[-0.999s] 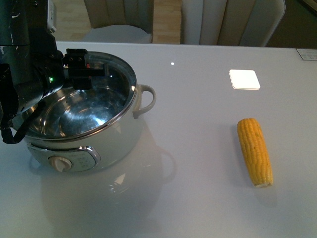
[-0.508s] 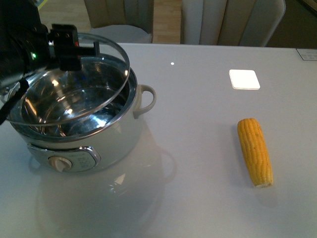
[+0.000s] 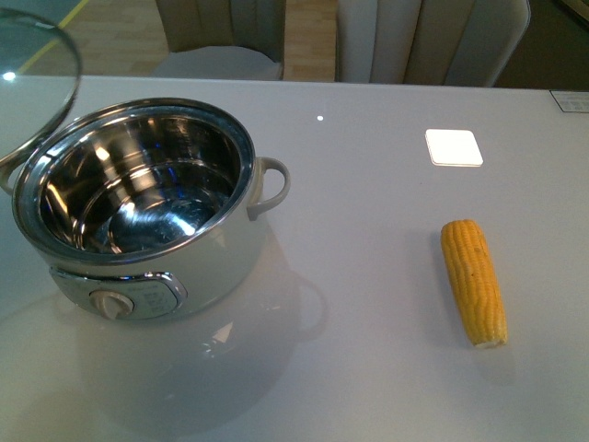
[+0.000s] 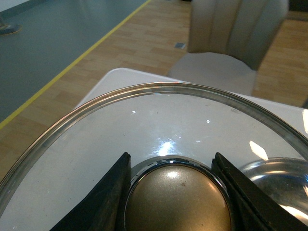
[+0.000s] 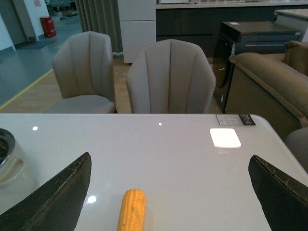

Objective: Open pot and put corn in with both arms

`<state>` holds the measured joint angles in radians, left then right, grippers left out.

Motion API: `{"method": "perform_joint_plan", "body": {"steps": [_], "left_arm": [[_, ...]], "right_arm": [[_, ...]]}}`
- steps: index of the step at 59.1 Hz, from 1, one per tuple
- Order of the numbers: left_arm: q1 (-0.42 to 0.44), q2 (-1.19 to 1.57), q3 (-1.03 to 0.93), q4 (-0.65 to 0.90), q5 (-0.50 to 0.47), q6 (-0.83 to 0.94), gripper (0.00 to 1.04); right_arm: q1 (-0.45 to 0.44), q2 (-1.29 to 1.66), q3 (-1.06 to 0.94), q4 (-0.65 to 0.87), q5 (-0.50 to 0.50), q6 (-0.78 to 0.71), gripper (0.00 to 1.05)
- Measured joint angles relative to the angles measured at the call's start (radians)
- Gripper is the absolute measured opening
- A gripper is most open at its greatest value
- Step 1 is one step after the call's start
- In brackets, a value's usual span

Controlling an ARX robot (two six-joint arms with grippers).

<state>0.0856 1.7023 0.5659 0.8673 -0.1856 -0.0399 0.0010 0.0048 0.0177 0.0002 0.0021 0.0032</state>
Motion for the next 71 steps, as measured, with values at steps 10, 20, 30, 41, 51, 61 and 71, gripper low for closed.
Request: {"method": "perform_joint_plan", "body": {"steps": [10,20,30,41,51,61,71], "left_arm": [[0.198,0.089,-0.053,0.148,0.056,0.028,0.44],[0.326,0.263,-0.072,0.296,0.101,0.066,0.44],[0.364,0.484,-0.038,0.406,0.157,0.077,0.44],[0.365,0.675,0.079,0.405,0.158,0.076,0.44],[0.359,0.779,0.221,0.335,0.133,0.074,0.44],[0.340,0.827,0.348,0.277,0.122,0.068,0.44],[0.321,0.856,0.414,0.256,0.105,0.046,0.44]], "right_arm": [[0.000,0.000,0.000,0.000,0.000,0.000,0.96],[0.000,0.000,0.000,0.000,0.000,0.000,0.96],[0.000,0.000,0.000,0.000,0.000,0.000,0.96],[0.000,0.000,0.000,0.000,0.000,0.000,0.96],[0.000,0.000,0.000,0.000,0.000,0.000,0.96],[0.000,0.000,0.000,0.000,0.000,0.000,0.96],[0.000,0.000,0.000,0.000,0.000,0.000,0.96]]}}
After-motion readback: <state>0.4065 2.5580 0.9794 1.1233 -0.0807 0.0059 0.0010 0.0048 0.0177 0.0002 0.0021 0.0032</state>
